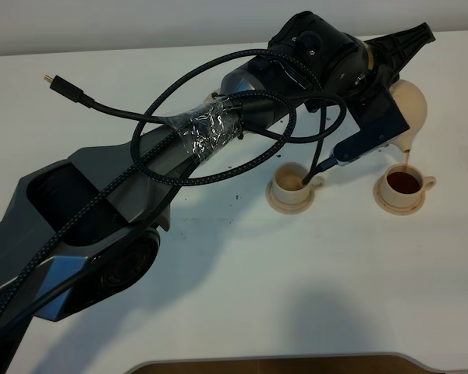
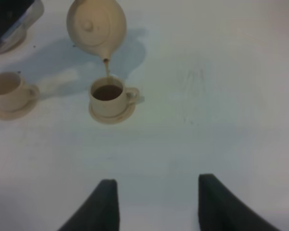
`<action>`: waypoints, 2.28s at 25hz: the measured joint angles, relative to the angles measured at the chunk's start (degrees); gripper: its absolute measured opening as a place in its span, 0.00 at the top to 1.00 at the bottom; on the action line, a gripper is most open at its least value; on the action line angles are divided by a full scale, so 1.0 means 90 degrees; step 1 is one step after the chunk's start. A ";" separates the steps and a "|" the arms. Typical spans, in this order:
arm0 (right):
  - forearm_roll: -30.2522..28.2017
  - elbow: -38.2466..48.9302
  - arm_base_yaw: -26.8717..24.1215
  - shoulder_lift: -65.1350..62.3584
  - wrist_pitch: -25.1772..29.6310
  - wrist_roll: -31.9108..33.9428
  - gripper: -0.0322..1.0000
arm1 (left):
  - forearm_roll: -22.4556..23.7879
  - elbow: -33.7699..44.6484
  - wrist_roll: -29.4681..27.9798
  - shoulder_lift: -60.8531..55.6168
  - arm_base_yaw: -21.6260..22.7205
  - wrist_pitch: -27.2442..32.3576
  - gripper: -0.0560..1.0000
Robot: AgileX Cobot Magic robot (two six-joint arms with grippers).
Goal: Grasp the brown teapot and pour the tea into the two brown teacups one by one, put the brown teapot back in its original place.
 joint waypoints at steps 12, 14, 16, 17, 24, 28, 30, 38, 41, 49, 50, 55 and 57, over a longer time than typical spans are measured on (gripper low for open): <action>0.0000 0.0000 0.0000 0.0000 0.0000 0.0000 0.58 | 0.0000 0.0000 -0.0706 0.0000 0.0000 0.0554 0.85; 0.0000 0.0000 0.0000 0.0000 0.0000 0.0000 0.58 | 0.0000 0.0000 -0.0910 0.0000 0.0000 0.0631 0.85; 0.0000 0.0000 0.0000 0.0000 0.0000 0.0000 0.58 | 0.0000 0.0000 -0.1115 0.0000 0.0007 0.0705 0.85; 0.0000 0.0000 0.0000 0.0000 0.0000 0.0000 0.58 | 0.0000 0.0000 -0.1230 0.0000 0.0012 0.0742 0.85; 0.0000 0.0000 0.0000 0.0000 0.0000 0.0000 0.58 | 0.0022 0.0000 -0.1934 -0.0037 0.0065 0.1048 0.85; 0.0000 0.0000 0.0000 0.0000 0.0000 0.0000 0.58 | 0.0022 0.0005 -0.2426 -0.0237 0.0094 0.1391 0.85; 0.0000 0.0000 0.0000 0.0000 0.0000 0.0000 0.58 | 0.0002 0.0005 -0.2702 -0.0380 0.0094 0.1629 0.85; 0.0000 0.0000 0.0000 0.0000 0.0000 0.0000 0.58 | -0.0514 0.0005 -0.4270 -0.0721 0.0094 0.2882 0.85; 0.0000 0.0000 0.0000 0.0000 0.0000 0.0000 0.58 | -0.0807 0.0005 -0.4726 -0.0742 0.0094 0.3516 0.85; 0.0000 0.0000 0.0000 0.0000 0.0000 0.0000 0.58 | -0.1255 0.0005 -0.6305 -0.0770 0.0094 0.4136 0.85; 0.0000 0.0000 0.0000 0.0000 0.0000 0.0000 0.58 | -0.1255 0.0005 -0.6515 -0.0770 0.0094 0.4136 0.85; 0.0000 0.0000 0.0000 0.0000 0.0000 0.0000 0.58 | -0.1249 0.0005 -0.7035 -0.0770 0.0094 0.4136 0.85; 0.0000 0.0000 0.0000 0.0000 0.0000 0.0000 0.58 | -0.1303 0.0005 -0.7124 -0.0770 0.0094 0.4136 0.85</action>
